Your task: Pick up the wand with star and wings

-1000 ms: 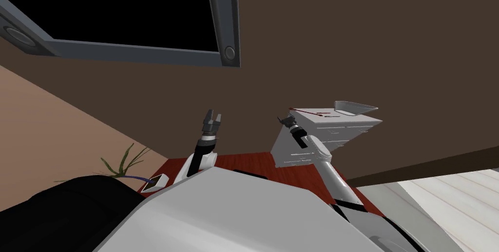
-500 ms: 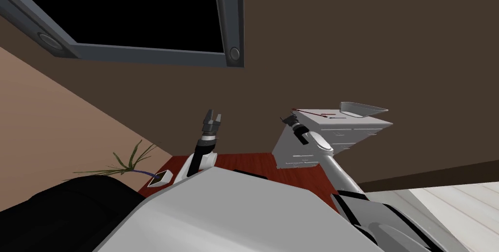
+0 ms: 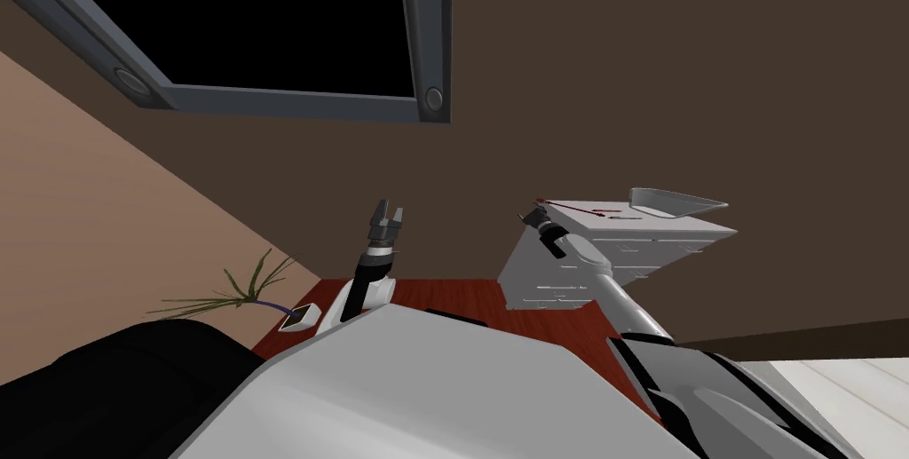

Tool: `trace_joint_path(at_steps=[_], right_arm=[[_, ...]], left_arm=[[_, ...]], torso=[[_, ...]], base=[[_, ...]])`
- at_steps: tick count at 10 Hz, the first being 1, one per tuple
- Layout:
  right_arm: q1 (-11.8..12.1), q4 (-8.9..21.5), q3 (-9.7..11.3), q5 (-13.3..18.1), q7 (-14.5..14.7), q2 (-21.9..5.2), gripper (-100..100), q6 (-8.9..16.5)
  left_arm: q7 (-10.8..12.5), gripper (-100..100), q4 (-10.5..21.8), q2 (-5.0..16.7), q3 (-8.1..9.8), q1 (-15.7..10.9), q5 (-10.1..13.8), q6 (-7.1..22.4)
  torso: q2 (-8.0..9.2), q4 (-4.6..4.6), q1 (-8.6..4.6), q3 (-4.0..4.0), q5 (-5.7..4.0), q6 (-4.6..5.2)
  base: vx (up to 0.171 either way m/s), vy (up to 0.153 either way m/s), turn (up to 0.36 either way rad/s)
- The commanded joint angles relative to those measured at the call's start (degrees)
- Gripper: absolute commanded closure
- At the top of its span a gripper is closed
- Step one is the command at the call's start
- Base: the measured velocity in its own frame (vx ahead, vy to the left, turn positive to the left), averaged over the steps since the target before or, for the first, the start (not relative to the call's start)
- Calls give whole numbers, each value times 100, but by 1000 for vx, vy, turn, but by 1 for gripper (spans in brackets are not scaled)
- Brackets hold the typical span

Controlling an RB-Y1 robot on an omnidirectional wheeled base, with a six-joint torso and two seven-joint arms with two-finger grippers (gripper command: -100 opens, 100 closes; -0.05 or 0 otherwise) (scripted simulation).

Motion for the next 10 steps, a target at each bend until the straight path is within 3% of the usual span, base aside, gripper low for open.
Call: trace_joint_path(at_steps=[1, 2, 7, 9, 10], right_arm=[[-196, 272, 167, 286, 79, -286, -100, 195], [-196, 272, 167, 321, 79, -299, -100, 195], [-717, 1106, 462, 1059, 416, -939, -100, 509], [-821, 1284, 531, 1213, 481, -1089, -100, 580], [-804, 1229, 546, 1172, 426, -1051, -100, 578]], left_arm=[[0, 0, 0, 0, 0, 0, 0, 0], [0, 0, 0, 0, 0, 0, 0, 0], [0, 0, 0, 0, 0, 0, 0, 0], [0, 0, 0, 0, 1, 0, 0, 0], [0, 0, 0, 0, 0, 0, 0, 0]], torso=[[0, 0, 0, 0, 0, 0], [-1, 0, -2, 0, 0, 0], [-1, 0, -12, 0, -3, 4], [0, -1, -13, 0, -4, 3], [0, -1, -11, 0, -4, 2]], base=[[-2, -10, 85], [1, -11, 32], [3, -25, 56], [3, -32, 32], [1, -13, 6]])
